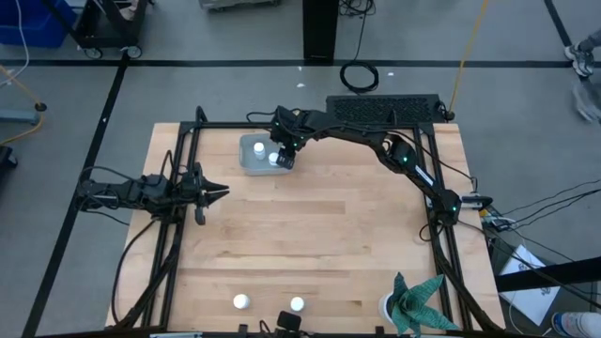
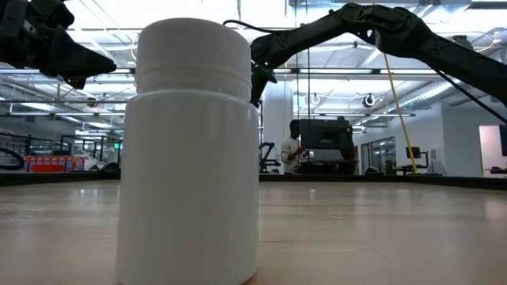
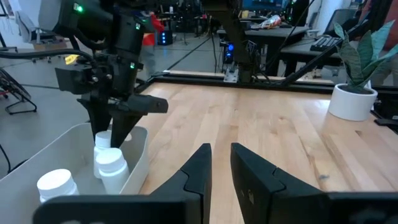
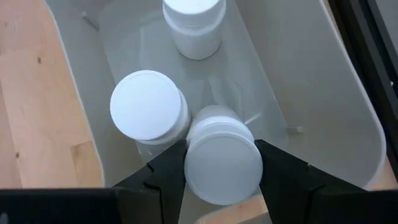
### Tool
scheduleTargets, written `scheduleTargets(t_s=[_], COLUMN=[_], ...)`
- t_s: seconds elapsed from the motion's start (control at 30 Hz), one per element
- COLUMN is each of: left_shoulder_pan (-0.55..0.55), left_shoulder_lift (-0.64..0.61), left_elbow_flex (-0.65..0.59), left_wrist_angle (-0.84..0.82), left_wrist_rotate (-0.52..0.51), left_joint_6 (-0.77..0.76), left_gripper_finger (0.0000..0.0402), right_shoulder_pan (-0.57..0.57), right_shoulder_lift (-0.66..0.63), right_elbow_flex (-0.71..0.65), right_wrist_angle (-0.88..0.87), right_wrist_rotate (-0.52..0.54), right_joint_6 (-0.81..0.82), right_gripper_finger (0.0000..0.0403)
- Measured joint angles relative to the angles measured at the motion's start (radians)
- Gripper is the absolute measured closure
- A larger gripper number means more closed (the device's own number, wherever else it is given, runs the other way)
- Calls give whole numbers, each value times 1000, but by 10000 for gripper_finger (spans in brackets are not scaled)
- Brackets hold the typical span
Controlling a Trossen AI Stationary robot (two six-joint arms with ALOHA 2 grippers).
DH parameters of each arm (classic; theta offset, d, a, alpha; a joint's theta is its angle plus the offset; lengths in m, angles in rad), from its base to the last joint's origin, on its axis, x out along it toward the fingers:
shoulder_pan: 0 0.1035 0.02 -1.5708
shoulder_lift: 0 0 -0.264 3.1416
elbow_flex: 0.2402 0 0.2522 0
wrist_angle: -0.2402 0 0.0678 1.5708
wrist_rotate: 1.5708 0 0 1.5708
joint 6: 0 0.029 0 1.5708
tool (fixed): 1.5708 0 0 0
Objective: Pick and place pill bottles into a basket
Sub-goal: Put the white medicine bottle into the gray bin
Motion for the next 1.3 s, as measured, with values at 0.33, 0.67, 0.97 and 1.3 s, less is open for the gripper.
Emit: scheduleTargets(t_s=[0.33,0.67,0.97,1.3], left_shoulder_pan=[0,0,0,0], left_shoulder_lift=[0,0,0,0], left_elbow_flex=[0,0,0,0], left_wrist_angle=[-7,-10,-30,-34], left_wrist_rotate=[0,3,3,5], left_joint_6=[0,-1,-2,-17], left_gripper_finger=[334,334,334,334], right_shoulder_pan=[5,5,6,32], right_shoulder_lift=[1,1,1,-114], right_elbow_flex=[0,0,0,-1], right_wrist_angle=[34,50,47,-31], right_wrist_rotate=[2,34,70,267], right_joint_6=[-18,-26,-49,-120], right_gripper_finger=[223,191,182,192])
